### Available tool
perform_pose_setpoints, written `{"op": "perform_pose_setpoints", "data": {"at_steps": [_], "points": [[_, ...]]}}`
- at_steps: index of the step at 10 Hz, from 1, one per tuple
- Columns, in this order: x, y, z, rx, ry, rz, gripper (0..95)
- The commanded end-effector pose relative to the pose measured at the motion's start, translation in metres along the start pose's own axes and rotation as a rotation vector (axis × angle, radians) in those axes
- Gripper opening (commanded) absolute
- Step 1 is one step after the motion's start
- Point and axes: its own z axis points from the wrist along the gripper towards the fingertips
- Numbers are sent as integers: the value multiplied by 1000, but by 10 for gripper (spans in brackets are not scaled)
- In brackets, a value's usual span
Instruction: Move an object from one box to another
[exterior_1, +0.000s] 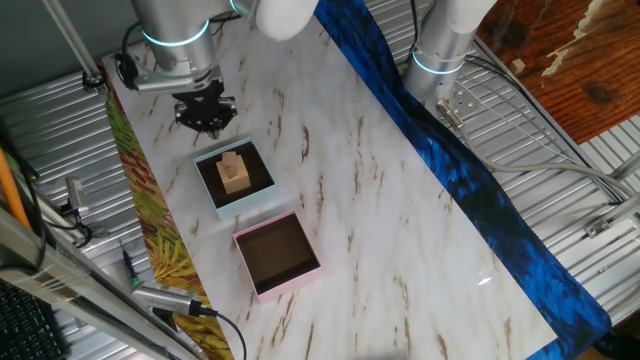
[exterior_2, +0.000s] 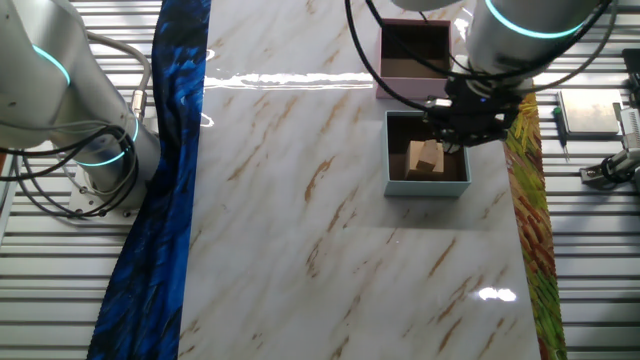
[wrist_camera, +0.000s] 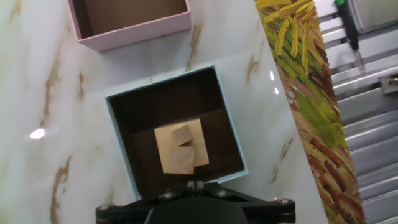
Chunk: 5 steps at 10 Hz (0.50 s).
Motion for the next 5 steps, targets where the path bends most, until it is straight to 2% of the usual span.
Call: {"op": "perform_pose_setpoints", "data": {"at_steps": [1, 3, 5], "points": [[1, 1, 0, 0, 1, -30, 0], [-1, 2, 1, -16, -3, -41, 760], [-8, 4, 4, -23, -11, -43, 760]]}}
